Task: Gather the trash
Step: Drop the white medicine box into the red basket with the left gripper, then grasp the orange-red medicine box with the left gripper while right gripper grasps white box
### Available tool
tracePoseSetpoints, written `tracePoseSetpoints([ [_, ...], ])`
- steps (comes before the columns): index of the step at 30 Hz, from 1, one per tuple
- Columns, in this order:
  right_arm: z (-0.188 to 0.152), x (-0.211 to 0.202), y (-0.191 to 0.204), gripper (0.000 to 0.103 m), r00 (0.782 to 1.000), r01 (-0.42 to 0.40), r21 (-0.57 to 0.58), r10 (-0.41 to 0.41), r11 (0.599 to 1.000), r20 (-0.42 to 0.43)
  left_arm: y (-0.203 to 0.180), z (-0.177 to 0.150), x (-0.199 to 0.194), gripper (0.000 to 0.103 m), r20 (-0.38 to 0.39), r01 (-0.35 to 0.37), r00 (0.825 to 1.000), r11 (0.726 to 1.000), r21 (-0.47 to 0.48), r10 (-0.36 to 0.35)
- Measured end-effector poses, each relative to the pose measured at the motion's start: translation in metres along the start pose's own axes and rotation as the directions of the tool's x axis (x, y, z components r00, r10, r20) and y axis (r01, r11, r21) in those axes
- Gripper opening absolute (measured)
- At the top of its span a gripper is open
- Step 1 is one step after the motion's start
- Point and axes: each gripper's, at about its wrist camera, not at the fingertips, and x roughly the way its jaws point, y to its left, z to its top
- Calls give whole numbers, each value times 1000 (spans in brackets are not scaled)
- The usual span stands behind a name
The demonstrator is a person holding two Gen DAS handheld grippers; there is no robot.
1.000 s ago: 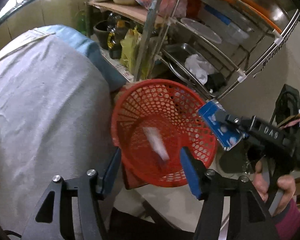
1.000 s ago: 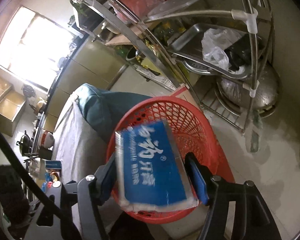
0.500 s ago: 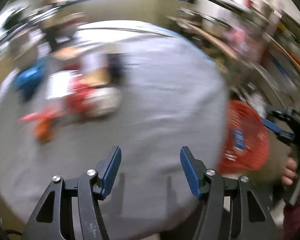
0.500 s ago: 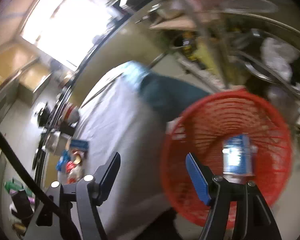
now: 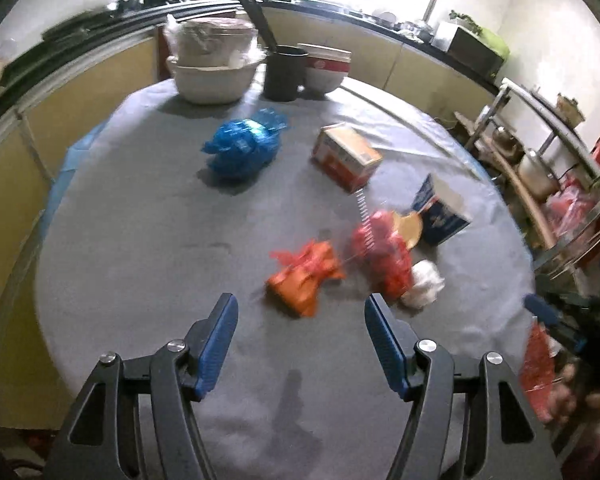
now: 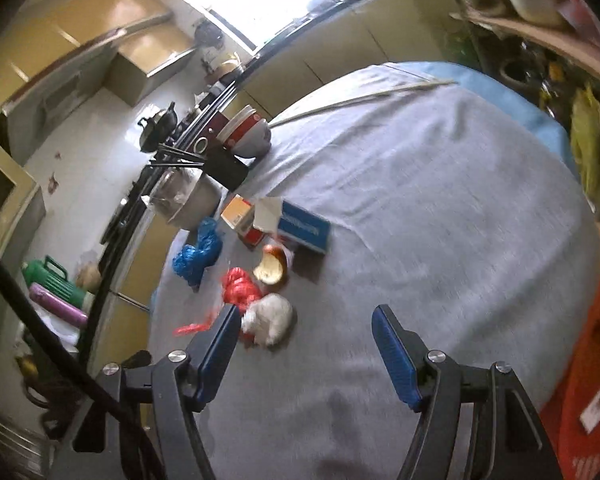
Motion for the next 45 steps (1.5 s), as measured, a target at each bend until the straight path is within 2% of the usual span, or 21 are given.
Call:
tracePoseSetpoints([
  [4,23,29,16,71,999,31,-84,-32,996,-14,-19,19,24,69,-46,67,997,998,-11,-67],
  [6,33,39,24,71,999,28,-132,-32,991,-28,-24,40,40,69,-69,84,994,997,-2,-84],
  [9,44,57,35,71,998,29,-204,-40,979,-48,-22,77,49,69,-53,44,998,999,-6,-44],
  [13,57,84,40,71,997,33,-209,-47,977,-61,-17,124,69,70,-52,-6,999,1000,-25,5],
  [15,61,95,44,71,996,45,-233,-61,972,-62,-14,146,87,70,-104,6,995,999,-52,-12],
  [18,64,113,48,71,993,44,-273,-71,961,-91,-10,168,111,70,-166,-10,986,990,-142,-14],
  [21,66,129,52,71,991,54,-272,-86,961,-106,-16,187,135,70,-224,-77,974,977,-200,31],
  [26,62,142,55,70,985,110,-302,-144,947,-93,-34,198,167,70,-305,-110,952,959,-261,26],
  [31,64,133,50,59,989,109,-289,-132,951,-62,-54,196,196,70,-360,-181,928,959,-216,94],
  [34,65,126,47,55,991,102,-291,-124,951,-58,-50,189,208,70,-388,-193,917,952,-239,89],
  [36,67,123,44,54,991,83,-270,-107,959,-76,-42,185,215,58,-399,-163,916,945,-285,37],
  [38,69,118,39,53,992,69,-246,-92,967,-83,-35,180,212,57,-378,-136,926,942,-308,10],
  [41,69,112,29,51,993,52,-210,-72,976,-89,-31,176,205,54,-360,-141,932,949,-282,31],
  [43,69,104,19,51,995,18,-158,-33,987,-97,-30,173,194,53,-342,-120,939,955,-271,21],
  [45,69,93,16,51,997,-10,-131,-1,991,-83,-33,172,175,53,-301,-99,953,969,-227,27],
])
